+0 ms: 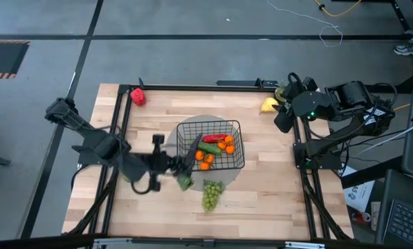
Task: Build produce basket
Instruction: Put the black grapes into the wire basket
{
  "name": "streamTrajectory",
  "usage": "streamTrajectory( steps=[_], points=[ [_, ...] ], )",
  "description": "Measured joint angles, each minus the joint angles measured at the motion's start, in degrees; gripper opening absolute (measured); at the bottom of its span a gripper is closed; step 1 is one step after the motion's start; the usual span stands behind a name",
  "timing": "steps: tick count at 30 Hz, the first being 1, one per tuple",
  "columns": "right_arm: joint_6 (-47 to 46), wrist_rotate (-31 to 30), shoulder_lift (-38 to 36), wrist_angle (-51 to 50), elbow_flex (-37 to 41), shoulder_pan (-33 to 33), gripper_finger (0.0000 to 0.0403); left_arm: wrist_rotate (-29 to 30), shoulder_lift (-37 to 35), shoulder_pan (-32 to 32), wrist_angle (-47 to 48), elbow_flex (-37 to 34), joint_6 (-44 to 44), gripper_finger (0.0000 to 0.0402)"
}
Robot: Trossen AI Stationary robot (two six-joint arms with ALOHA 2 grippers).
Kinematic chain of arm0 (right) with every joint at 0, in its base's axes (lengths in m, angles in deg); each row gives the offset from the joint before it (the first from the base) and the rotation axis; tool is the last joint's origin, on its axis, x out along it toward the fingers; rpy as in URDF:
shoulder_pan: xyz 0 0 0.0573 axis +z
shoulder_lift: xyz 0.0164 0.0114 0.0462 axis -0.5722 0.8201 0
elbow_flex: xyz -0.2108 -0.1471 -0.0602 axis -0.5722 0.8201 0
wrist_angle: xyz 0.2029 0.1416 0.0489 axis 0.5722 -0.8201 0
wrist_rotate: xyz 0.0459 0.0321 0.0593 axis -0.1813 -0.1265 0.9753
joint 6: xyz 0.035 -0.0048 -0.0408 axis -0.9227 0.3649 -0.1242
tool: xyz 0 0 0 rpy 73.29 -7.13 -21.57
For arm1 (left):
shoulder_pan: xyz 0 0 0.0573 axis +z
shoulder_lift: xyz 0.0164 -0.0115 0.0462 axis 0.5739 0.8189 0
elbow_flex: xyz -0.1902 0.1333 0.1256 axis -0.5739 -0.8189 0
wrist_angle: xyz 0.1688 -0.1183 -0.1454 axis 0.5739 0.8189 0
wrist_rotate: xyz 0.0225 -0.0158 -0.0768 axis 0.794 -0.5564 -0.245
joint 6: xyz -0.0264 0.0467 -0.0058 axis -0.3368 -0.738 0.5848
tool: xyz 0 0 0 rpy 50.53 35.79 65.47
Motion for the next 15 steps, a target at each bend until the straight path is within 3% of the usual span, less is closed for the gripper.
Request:
streamTrajectory(
  steps=[5,11,15],
  points=[
    [1.4,-0.8,0.0,0.0,0.0,0.0,0.0222,-1.1,0.0,9.9,-3.8,1.8,2.2,0.0031],
    [1.4,-1.0,0.0,0.0,0.0,0.0,0.0222,-14.3,0.3,22.0,-4.5,1.8,3.1,0.0032],
    [1.6,-1.0,0.0,0.0,0.0,0.0,0.0222,-24.0,2.5,26.4,-5.6,1.8,3.3,0.0043]
  ],
)
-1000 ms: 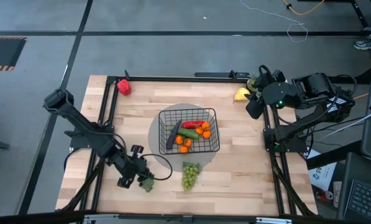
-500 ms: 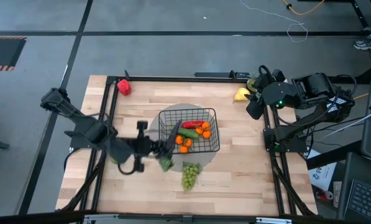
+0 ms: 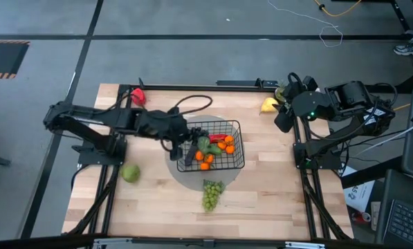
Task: Build produce basket
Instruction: Put the black grapes into the wire basket, then put the green grapes into the wire basket
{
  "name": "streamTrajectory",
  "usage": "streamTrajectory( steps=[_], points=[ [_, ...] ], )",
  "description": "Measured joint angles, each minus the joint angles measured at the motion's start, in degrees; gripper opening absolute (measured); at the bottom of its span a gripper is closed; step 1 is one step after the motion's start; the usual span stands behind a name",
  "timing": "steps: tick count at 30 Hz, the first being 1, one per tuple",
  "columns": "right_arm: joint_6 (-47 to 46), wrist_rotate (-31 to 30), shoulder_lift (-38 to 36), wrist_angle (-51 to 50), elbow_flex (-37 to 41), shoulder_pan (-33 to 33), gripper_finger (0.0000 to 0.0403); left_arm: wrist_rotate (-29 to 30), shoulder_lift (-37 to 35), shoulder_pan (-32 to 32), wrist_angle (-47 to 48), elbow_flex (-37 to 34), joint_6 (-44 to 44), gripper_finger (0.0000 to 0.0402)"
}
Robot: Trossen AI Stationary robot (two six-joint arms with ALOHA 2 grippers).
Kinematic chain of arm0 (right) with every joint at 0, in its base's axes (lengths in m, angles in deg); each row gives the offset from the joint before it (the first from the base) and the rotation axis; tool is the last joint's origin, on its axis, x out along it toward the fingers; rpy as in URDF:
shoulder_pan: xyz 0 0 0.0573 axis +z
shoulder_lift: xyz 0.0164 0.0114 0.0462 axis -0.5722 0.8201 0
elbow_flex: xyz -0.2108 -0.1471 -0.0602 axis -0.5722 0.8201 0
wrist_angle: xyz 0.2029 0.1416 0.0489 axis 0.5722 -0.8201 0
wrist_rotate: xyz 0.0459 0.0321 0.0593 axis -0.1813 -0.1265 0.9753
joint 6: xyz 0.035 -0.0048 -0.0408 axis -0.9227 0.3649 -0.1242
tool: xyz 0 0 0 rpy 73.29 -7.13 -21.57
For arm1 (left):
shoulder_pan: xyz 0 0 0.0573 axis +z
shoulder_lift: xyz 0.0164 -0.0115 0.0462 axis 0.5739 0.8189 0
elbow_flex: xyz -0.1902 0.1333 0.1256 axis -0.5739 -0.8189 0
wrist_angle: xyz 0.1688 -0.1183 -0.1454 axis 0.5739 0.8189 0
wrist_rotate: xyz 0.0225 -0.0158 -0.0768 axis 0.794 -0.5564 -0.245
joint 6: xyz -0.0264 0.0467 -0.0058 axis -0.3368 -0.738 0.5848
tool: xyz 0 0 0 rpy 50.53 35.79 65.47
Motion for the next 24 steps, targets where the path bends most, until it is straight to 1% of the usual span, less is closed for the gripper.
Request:
streamTrajectory(
  steps=[2,5,10,15,18,24],
  points=[
    [0.7,0.0,0.0,0.0,0.0,0.0,0.0222,-0.6,1.4,0.5,-2.0,0.0,0.0,0.0051],
    [0.9,0.0,0.0,0.1,0.6,0.0,0.0222,-0.5,3.9,1.0,-2.5,0.0,0.0,0.0073],
    [0.9,0.2,0.0,0.1,3.6,0.0,0.0222,-0.7,6.6,1.8,-3.0,0.0,0.1,0.0128],
    [0.8,1.2,0.0,0.0,8.0,0.0,0.0222,-0.7,6.4,3.1,-3.2,0.0,2.8,0.0177],
    [-0.5,1.1,0.0,0.0,9.8,0.0,0.0222,-0.7,6.1,3.7,-3.4,0.0,4.1,0.019],
    [-5.1,1.4,0.0,0.3,11.0,0.0,0.0222,-0.8,5.5,4.0,-2.2,0.0,4.5,0.019]
  ],
)
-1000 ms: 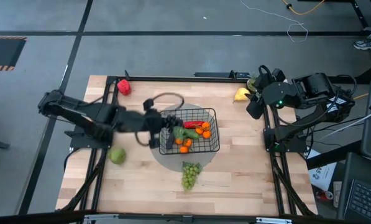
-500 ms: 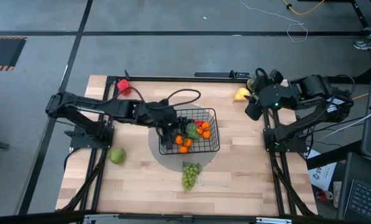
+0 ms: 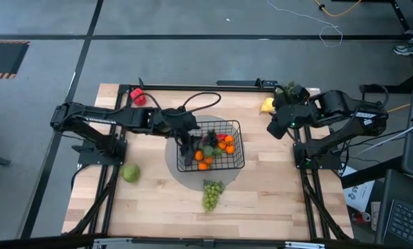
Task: Build produce basket
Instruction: Put the green grapes into the wire basket
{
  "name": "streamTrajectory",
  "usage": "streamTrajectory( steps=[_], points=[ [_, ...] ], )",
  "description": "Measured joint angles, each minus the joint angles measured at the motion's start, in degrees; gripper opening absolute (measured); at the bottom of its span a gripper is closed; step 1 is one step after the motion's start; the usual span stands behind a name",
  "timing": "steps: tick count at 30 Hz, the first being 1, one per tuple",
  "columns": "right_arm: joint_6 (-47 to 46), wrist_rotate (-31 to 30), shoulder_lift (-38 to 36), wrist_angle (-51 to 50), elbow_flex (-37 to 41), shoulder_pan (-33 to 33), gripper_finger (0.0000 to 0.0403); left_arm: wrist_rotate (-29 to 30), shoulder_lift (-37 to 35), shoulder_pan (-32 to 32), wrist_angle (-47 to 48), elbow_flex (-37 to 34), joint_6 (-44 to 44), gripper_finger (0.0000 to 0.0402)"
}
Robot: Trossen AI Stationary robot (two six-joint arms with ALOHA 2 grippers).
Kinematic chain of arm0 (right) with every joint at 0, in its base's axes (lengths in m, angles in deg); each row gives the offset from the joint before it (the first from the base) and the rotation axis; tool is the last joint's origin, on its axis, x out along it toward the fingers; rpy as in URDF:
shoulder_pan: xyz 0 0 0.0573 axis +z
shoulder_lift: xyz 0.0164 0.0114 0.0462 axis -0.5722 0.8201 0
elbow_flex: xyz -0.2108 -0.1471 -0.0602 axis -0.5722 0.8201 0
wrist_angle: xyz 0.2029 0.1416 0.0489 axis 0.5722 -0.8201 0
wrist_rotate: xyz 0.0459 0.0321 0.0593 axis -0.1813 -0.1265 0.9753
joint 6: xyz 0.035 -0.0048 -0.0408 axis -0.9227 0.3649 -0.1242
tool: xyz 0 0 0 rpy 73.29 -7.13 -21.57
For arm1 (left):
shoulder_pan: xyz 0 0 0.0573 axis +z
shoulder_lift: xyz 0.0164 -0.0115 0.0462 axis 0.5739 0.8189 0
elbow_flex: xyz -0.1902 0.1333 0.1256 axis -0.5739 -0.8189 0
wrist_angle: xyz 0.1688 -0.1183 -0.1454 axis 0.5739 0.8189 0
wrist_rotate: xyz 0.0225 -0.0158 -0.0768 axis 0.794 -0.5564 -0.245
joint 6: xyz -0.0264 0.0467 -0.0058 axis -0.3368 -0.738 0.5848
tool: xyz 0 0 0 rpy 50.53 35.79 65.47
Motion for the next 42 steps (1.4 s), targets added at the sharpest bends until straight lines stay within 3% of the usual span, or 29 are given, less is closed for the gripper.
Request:
streamTrajectory(
  steps=[8,15,23,30,35,42],
  points=[
    [-1.3,7.3,0.0,6.9,0.0,0.6,0.0222,-0.3,0.0,-2.3,3.7,0.0,0.1,0.0189],
    [-1.7,7.3,2.6,10.2,0.0,4.4,0.0222,-0.3,-0.3,-5.2,8.2,0.0,4.2,0.0189],
    [-1.7,7.5,11.9,15.2,0.0,10.8,0.0222,-0.3,-0.3,-10.7,17.0,0.0,17.5,0.0189],
    [-0.8,17.1,21.0,20.5,0.0,16.5,0.0222,-3.8,-0.3,-17.9,19.1,0.0,21.3,0.0189],
    [6.0,20.8,27.0,29.3,0.0,20.1,0.0222,-4.0,-0.3,-21.3,21.9,0.0,26.6,0.0189],
    [19.9,20.5,35.2,37.6,0.0,23.5,0.0222,-2.2,-0.3,-23.8,22.1,0.0,34.3,0.0189]
  ],
)
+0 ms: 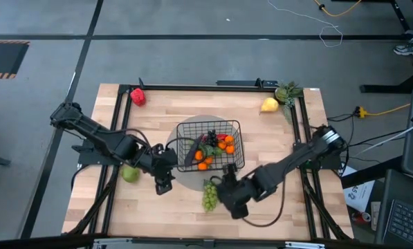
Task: Build produce basket
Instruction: Put the green grapes into the wire basket
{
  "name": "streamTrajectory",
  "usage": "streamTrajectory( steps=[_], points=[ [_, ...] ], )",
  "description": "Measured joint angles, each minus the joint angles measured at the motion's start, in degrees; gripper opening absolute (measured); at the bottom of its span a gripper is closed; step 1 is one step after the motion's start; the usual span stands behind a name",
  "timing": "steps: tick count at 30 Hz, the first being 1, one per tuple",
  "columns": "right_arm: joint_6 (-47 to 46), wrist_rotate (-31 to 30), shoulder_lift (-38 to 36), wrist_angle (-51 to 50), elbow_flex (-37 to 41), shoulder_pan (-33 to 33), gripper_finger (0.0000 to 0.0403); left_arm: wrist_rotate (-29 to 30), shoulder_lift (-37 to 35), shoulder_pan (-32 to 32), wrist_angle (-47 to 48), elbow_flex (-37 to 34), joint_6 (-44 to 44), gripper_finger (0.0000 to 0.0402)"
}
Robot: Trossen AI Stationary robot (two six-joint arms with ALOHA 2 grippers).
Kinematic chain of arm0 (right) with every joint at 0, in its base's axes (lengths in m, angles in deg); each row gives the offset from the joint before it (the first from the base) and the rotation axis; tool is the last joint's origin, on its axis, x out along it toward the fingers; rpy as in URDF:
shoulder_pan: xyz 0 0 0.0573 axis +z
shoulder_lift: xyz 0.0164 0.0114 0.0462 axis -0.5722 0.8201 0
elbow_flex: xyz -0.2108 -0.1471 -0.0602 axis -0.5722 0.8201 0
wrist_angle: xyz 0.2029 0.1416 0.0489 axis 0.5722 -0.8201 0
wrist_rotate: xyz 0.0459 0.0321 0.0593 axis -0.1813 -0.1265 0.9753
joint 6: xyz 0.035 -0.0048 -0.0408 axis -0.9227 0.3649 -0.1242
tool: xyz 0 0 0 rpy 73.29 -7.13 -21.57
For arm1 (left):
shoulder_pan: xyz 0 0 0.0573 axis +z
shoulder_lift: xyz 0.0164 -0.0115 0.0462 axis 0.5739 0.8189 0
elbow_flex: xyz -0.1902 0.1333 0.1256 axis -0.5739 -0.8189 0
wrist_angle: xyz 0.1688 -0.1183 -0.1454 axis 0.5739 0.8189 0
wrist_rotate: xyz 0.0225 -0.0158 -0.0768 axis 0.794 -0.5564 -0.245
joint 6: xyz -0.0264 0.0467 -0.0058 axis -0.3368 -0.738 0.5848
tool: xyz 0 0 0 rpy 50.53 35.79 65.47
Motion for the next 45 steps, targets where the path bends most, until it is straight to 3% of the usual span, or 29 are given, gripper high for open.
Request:
streamTrajectory(
  steps=[10,17,23,35,45],
  points=[
    [18.6,-0.1,10.2,6.1,0.0,0.2,0.0222,4.0,0.0,-0.7,0.4,0.0,-0.2,0.0189],
    [28.0,5.2,12.0,13.1,-0.1,0.0,0.0222,4.3,0.0,-0.7,0.4,0.0,-0.4,0.0189],
    [29.1,10.6,13.4,13.6,-0.1,-2.0,0.0222,4.4,0.0,-0.7,0.4,0.0,-0.4,0.0189],
    [28.5,10.4,15.2,11.2,0.0,-3.6,0.0222,6.2,0.0,-0.7,0.4,0.0,-0.4,0.0189],
    [25.9,6.0,20.0,11.6,-0.3,-3.2,0.0219,7.3,0.0,-0.7,0.3,0.0,-0.4,0.0189]
  ],
)
